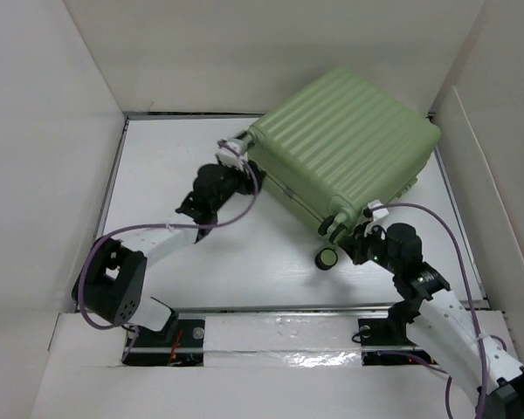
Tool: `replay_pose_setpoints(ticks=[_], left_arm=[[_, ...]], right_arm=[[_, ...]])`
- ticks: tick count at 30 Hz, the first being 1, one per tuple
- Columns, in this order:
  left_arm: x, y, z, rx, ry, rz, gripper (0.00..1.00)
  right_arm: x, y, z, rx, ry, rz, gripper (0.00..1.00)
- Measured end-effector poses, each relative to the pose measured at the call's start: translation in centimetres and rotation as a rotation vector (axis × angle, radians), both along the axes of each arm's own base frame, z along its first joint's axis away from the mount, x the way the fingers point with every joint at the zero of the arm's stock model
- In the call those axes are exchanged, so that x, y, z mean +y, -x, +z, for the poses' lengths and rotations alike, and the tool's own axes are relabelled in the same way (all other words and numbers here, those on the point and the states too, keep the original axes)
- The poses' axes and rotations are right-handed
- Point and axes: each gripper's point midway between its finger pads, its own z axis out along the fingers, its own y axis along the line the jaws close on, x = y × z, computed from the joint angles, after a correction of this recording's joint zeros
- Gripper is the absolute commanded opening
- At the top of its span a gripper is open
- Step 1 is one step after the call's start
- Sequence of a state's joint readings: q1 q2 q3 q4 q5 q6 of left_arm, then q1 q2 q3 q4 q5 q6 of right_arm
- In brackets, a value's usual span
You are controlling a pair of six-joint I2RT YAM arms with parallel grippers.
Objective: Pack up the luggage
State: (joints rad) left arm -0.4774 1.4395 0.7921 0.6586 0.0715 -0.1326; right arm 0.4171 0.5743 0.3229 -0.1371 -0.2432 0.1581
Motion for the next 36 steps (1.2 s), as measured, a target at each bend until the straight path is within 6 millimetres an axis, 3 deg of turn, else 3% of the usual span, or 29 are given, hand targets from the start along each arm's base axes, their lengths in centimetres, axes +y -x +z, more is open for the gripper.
replay_pose_setpoints(ticks=[3, 4, 6, 11, 13, 15, 16, 17, 21, 22, 23, 25, 26, 29, 32, 36], left_arm=[[-7.5, 6.7, -1.6, 0.058, 0.030, -0.296, 0.00], [-8.8, 8.2, -1.9, 0.069, 0.033, -0.362, 0.00], [-9.8, 9.9, -2.3, 0.090, 0.048, -0.433, 0.00], [-10.5, 11.0, -1.4, 0.091, 0.090, -0.490, 0.00], [-11.3, 12.4, -0.3, 0.084, 0.122, -0.551, 0.19], [-11.7, 14.0, 0.8, 0.072, 0.167, -0.616, 0.54], [-11.9, 15.1, 1.4, 0.072, 0.202, -0.657, 0.85], [-12.0, 16.0, 1.8, 0.072, 0.228, -0.692, 0.98], [-12.2, 18.8, 2.2, 0.118, 0.304, -0.802, 0.99], [-12.3, 19.3, 2.1, 0.132, 0.309, -0.822, 0.99], [-12.4, 19.7, 2.2, 0.139, 0.311, -0.838, 0.99], [-12.9, 20.6, 2.2, 0.144, 0.310, -0.869, 0.99], [-13.1, 21.0, 2.2, 0.148, 0.310, -0.881, 0.99], [-13.8, 21.5, 3.0, 0.145, 0.310, -0.909, 0.99], [-14.9, 20.4, 4.8, 0.112, 0.302, -0.907, 0.99], [-16.4, 19.3, 6.6, 0.069, 0.285, -0.895, 0.99]], right_arm=[[-1.6, -0.7, 0.6, 0.005, 0.011, -0.063, 0.00], [-1.7, -0.9, 0.9, 0.002, 0.011, -0.068, 0.00], [-1.6, -0.9, 1.0, 0.012, 0.001, -0.067, 0.00], [1.1, -0.7, 0.6, -0.019, -0.050, -0.029, 0.00], [1.7, -0.6, 0.6, -0.028, -0.045, -0.025, 0.00], [1.7, -0.6, 0.6, -0.035, -0.043, -0.032, 0.00], [1.5, -0.6, 0.6, -0.039, -0.044, -0.037, 0.00], [1.4, -0.6, 0.7, -0.041, -0.046, -0.041, 0.00], [1.0, -0.6, 0.6, -0.038, -0.046, -0.051, 0.00], [1.0, -0.6, 0.6, -0.037, -0.046, -0.051, 0.25], [1.0, -0.6, 0.6, -0.032, -0.049, -0.053, 0.41], [1.0, -0.4, 0.9, -0.030, -0.061, -0.051, 0.72], [1.3, 0.0, 1.2, -0.024, -0.068, -0.035, 0.76], [0.4, 0.0, 2.5, -0.027, -0.053, -0.080, 0.83], [-1.8, -0.8, 4.4, -0.077, -0.070, -0.218, 0.81], [-4.4, -0.3, 6.5, -0.136, -0.122, -0.346, 0.81]])
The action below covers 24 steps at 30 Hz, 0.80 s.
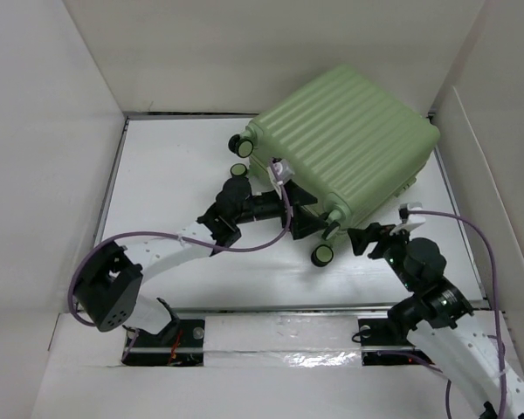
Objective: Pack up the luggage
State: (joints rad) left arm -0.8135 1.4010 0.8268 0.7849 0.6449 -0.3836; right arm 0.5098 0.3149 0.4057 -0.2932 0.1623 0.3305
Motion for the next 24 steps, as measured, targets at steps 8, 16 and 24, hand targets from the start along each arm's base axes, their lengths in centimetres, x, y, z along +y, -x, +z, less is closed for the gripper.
replay_pose_setpoints(ticks=[8, 16, 24], left_arm=[[-3.8, 0.0, -3.6, -0.021, -0.168, 0.016, 0.99], [-3.6, -0.4, -7.1, -0.015, -0.323, 0.077, 0.99], [-3.8, -1.0, -8.8, 0.012, -0.383, 0.091, 0.90]], right_arm=[[-5.0, -1.0, 10.1, -0.184, -0.064, -0.274, 1.00], [-15.0, -12.2, 14.6, -0.159, 0.000, -0.676, 1.00], [-25.4, -20.3, 10.7, -0.022, -0.118, -0.779, 1.00]])
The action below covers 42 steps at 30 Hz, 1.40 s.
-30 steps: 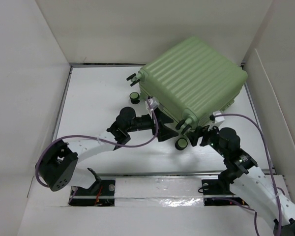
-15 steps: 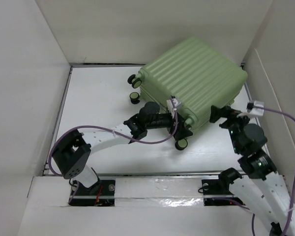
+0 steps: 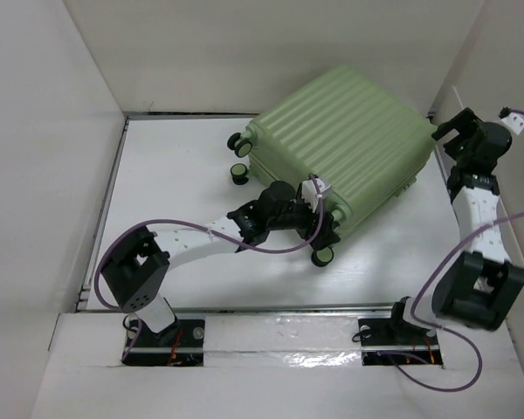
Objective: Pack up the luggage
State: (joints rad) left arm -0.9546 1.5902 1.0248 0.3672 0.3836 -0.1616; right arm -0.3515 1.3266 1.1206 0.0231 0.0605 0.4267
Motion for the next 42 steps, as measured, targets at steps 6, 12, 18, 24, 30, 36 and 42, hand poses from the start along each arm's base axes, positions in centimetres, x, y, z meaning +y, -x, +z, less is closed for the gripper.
replay_pose_setpoints(ticks=[6, 12, 18, 24, 30, 36, 42], left_arm=[[-0.5, 0.1, 0.0, 0.014, -0.003, -0.002, 0.71], [-1.1, 0.3, -0.1, 0.030, 0.008, 0.003, 0.41], [-2.0, 0.4, 0.0, 0.024, 0.008, 0.010, 0.29], [-3.7, 0.8, 0.0, 0.011, 0.000, 0.022, 0.28], [-4.5, 1.7, 0.1, 0.006, 0.005, 0.028, 0.27], [-4.6, 1.6, 0.3, 0.021, 0.013, 0.056, 0.28], [-3.2, 1.9, 0.1, -0.002, 0.002, 0.121, 0.67]], right_arm=[[0.0, -7.2, -2.3, -0.005, -0.091, 0.241, 1.00], [1.4, -10.9, -4.6, -0.044, -0.174, 0.418, 1.00], [4.6, -14.6, -2.9, -0.063, -0.064, 0.588, 1.00], [14.7, -17.1, 0.2, -0.149, 0.070, 0.819, 0.99], [31.7, -15.5, 0.1, -0.159, 0.066, 1.198, 0.99], [37.4, -14.3, -0.1, -0.137, 0.112, 1.336, 0.99], [31.5, -9.9, 0.8, -0.148, 0.037, 1.195, 0.96]])
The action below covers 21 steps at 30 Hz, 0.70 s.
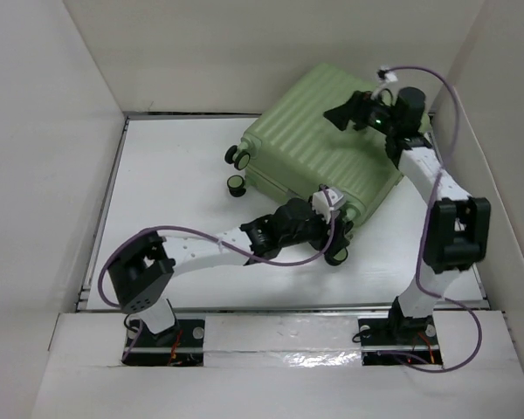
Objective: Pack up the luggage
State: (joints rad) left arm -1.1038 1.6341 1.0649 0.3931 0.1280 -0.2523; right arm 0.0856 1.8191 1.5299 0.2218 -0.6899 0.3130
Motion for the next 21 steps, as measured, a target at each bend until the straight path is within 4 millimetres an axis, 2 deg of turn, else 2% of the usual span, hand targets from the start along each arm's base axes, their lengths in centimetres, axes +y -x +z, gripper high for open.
replay_pose_setpoints(ticks=[1, 2, 4, 7, 10, 13, 16, 18, 19, 21], left_arm=[[0.8, 0.4, -0.1, 0.001, -0.016, 0.006, 0.84], [1.3, 0.7, 0.4, -0.010, -0.018, 0.006, 0.91], [2.0, 1.2, 3.4, -0.048, 0.030, 0.018, 0.99], [4.1, 0.3, 8.6, -0.127, 0.113, 0.100, 0.99], [7.6, -2.0, 13.6, -0.184, 0.209, 0.238, 0.99], [12.2, -7.3, 16.9, -0.201, 0.266, 0.422, 0.99], [17.9, -15.5, 19.2, -0.192, 0.273, 0.647, 0.99], [21.4, -20.3, 19.4, -0.168, 0.251, 0.757, 0.99], [23.0, -22.2, 19.0, -0.152, 0.237, 0.800, 0.99], [25.8, -24.8, 17.1, -0.107, 0.198, 0.858, 0.99]], right_arm=[[-2.4, 0.6, 0.3, 0.006, -0.016, -0.062, 0.96], [-5.0, 1.1, 0.5, 0.013, -0.032, -0.133, 0.96], [-11.0, 2.2, 0.7, 0.015, -0.061, -0.306, 0.98], [-19.3, 5.0, 0.9, 0.007, -0.106, -0.573, 1.00], [-24.2, 7.6, 0.2, 0.014, -0.144, -0.766, 1.00], [-26.7, 8.2, -1.4, 0.046, -0.175, -0.860, 1.00], [-27.7, 6.8, -4.2, 0.115, -0.196, -0.863, 1.00], [-27.8, 5.4, -5.9, 0.167, -0.219, -0.842, 1.00], [-28.0, 4.8, -5.7, 0.156, -0.228, -0.834, 1.00], [-27.7, 4.2, -5.1, 0.138, -0.229, -0.815, 1.00]])
